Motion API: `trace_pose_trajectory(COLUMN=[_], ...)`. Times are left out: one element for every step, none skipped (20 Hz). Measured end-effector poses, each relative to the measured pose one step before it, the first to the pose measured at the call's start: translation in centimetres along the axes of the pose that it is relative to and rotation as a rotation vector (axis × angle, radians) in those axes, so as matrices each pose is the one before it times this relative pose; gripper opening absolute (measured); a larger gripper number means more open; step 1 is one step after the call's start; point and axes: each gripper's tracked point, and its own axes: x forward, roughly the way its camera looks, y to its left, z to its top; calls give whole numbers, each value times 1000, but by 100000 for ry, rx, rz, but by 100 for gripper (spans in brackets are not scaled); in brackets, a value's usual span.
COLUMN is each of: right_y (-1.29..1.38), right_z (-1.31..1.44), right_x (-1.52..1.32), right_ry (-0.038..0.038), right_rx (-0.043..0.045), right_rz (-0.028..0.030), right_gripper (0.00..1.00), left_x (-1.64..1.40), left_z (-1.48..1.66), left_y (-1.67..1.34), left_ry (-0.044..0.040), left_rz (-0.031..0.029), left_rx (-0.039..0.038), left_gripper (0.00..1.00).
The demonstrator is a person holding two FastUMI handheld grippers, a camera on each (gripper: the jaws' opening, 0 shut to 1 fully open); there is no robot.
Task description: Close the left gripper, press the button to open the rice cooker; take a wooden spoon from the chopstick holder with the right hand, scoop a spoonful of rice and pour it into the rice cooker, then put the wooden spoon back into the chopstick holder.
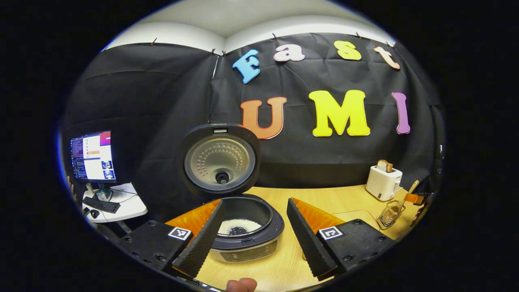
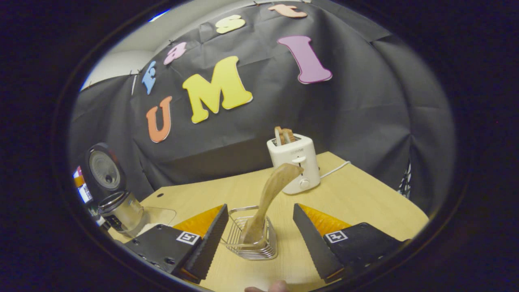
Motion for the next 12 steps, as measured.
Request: trace_pose_trajectory(right_y=[-110,-20,61,59,-56,98,-70,133,-105,-53,-25,16], right_z=[61,185,40,187,154,252,64,87,-35,-44,-222,155], right_x=[572,539,438,422,511,364,487,439,318,416,294,507], right_ry=[289,-115,98,240,-380,-298,-64,-82,344,368,456,-170], right_rx=[1822,1205,596,143,43,-570,-800,181,99,212,-118,169], right_rz=[-47,-90,91,48,-231,-240,-694,702,-1178,-207,-193,-503], right_gripper=[95,92,92,92,90,93,93,93,84,68,67,60], left_x=[-258,-200,-238,-181,-153,27,148,185,136,69,4,41], left_z=[53,-20,-290,-455,-492,-404,-374,-499,-453,-439,-317,-193], left_y=[-472,-262,85,101,12,-17,26,-102,142,-35,-19,-72], left_ry=[-1648,-1394,-856,-254,560,577,877,1108,764,866,382,66], left_rz=[-1967,-1607,-784,-195,-283,-372,-745,-1070,243,-398,-210,6], left_rx=[-525,-1012,-1927,-2741,-2787,-2126,-1148,-387,-577,98,393,746], left_gripper=[98,98,98,98,98,98,98,98,98,98,98,98])
